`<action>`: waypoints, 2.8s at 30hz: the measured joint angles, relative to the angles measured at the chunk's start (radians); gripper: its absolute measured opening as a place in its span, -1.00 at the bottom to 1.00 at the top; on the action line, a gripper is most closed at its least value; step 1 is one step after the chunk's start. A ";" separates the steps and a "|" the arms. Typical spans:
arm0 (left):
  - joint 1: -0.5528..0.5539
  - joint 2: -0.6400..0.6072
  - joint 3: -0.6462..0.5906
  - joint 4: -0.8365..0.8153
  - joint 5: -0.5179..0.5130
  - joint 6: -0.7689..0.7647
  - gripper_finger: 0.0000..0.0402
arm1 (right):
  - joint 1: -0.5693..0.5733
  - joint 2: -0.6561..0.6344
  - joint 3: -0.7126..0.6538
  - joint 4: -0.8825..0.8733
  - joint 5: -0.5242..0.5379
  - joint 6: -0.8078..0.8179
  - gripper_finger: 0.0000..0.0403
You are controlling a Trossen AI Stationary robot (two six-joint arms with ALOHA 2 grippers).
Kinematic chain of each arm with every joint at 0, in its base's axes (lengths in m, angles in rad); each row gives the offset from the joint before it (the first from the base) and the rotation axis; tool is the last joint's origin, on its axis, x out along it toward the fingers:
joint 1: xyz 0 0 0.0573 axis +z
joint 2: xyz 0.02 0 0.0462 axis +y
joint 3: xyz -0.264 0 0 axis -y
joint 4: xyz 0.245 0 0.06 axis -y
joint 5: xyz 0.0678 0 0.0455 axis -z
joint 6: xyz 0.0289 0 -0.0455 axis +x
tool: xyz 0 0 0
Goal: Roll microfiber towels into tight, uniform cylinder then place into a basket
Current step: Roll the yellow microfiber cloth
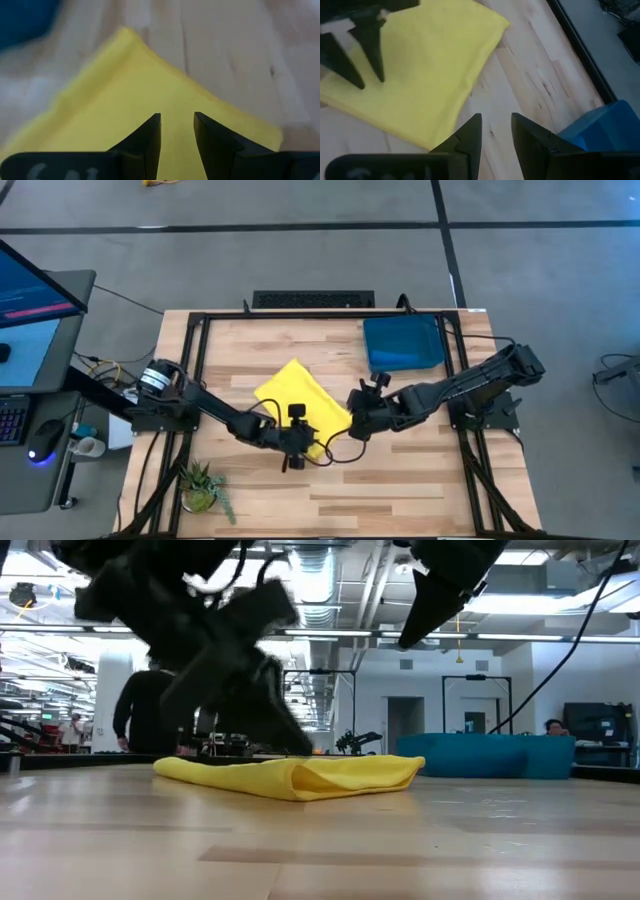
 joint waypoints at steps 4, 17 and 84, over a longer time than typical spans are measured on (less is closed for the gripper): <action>-0.001 0.057 0.007 0.006 0.020 -0.017 -0.46 | -0.018 0.000 0.000 -0.010 0.000 -0.001 -0.37; -0.029 0.070 0.026 -0.123 0.350 0.057 -0.46 | -0.085 0.000 0.000 -0.007 0.000 0.006 -0.37; -0.438 -0.038 0.092 -0.866 -0.188 -0.247 -0.46 | 0.146 0.232 0.004 0.573 -0.203 -0.562 -0.37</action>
